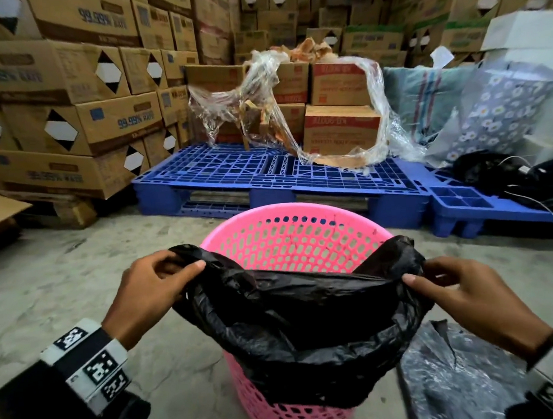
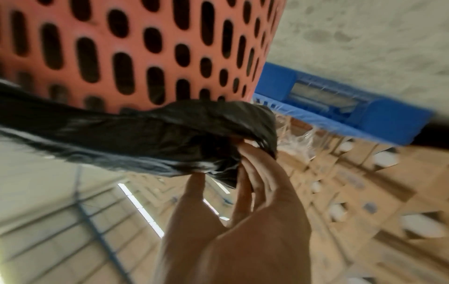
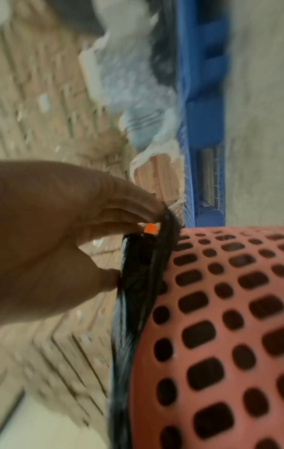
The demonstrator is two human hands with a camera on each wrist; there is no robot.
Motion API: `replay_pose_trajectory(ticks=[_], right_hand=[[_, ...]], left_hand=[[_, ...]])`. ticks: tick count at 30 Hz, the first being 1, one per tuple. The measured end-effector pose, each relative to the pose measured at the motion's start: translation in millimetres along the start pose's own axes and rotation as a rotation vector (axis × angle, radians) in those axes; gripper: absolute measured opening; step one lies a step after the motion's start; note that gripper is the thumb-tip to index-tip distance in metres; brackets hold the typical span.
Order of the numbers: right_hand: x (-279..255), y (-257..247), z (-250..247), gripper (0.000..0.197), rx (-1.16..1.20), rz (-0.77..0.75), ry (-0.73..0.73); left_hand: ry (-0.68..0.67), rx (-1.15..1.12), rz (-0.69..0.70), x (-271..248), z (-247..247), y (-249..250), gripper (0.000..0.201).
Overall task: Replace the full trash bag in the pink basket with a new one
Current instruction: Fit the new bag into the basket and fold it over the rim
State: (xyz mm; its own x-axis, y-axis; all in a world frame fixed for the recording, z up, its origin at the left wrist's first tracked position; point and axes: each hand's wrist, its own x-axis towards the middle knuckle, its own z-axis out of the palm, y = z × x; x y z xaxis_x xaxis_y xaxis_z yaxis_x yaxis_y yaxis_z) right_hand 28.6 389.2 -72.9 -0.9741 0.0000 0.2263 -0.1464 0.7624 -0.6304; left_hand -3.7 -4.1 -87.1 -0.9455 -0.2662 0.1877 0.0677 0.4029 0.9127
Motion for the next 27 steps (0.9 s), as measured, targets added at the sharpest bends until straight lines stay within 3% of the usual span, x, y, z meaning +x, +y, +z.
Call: replay_pose_trajectory(ticks=[4,7,9,11,18,21,24,27], right_hand=[[19,-3,0,0.042,-0.057,0.001,0.036],[32,6,6,0.058,0.115,0.081,-0.033],[38,8,12,0.036,0.218,0.136,-0.087],[42,7,16,0.016,0.299,0.183,-0.124],[50,0,11,0.017,0.361,0.354,-0.226],[53,-2,11,0.017,0.346,0.390,-0.253],[58,-3,13,0.017,0.326,0.395,-0.233],[57,-4,16,0.019,0.311,0.407,-0.195]], left_hand=[[-0.045,0.073,0.047,4,3,9,0.030],[-0.110,-0.008,-0.057,15,9,12,0.019],[-0.163,-0.109,-0.157,21,12,10,0.017],[-0.188,-0.129,-0.226,26,16,4,0.028],[-0.241,-0.128,-0.425,60,29,-5,0.045],[-0.370,-0.214,-0.566,66,30,-5,0.064],[-0.397,-0.220,-0.517,65,18,-3,0.077],[-0.265,-0.159,-0.378,45,-4,7,0.079]])
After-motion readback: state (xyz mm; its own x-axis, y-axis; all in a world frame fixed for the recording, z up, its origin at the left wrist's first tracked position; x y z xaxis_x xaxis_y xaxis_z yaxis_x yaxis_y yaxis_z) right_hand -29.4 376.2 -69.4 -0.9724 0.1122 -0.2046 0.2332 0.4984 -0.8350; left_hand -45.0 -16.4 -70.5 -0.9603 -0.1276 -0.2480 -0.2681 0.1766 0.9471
